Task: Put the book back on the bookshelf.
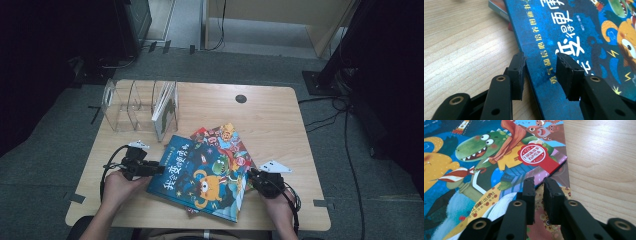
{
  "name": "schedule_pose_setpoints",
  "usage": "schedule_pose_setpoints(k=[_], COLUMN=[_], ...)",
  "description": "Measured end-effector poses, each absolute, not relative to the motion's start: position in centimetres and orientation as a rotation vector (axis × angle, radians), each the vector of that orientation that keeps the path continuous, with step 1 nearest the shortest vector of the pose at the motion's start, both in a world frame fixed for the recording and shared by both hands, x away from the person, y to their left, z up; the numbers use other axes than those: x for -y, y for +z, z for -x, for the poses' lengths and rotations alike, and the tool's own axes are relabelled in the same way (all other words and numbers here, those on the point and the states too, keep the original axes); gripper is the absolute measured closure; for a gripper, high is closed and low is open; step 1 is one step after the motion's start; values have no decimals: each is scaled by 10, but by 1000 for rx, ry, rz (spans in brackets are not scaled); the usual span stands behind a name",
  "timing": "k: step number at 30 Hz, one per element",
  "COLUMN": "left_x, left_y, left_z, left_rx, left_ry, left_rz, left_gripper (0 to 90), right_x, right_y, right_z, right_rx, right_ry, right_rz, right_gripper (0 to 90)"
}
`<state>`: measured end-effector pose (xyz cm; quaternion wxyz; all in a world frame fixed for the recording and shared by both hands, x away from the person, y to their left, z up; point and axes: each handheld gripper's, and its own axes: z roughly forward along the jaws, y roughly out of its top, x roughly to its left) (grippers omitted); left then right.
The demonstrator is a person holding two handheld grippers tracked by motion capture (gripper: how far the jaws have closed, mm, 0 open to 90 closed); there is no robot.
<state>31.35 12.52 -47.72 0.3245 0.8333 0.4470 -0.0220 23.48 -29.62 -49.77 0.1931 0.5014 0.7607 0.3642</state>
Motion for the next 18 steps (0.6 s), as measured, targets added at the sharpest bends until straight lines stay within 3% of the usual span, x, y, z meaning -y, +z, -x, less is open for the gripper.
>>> schedule_pose_setpoints(k=[18], left_x=[-117], left_y=[-475], left_z=[-313], left_rx=[-1234], left_ry=[8], left_rz=[-2168], left_gripper=[666], right_x=[295], right_y=[-499], right_z=[-247], right_rx=[-2114], right_ry=[1034], right_rz=[-1416], right_gripper=[900])
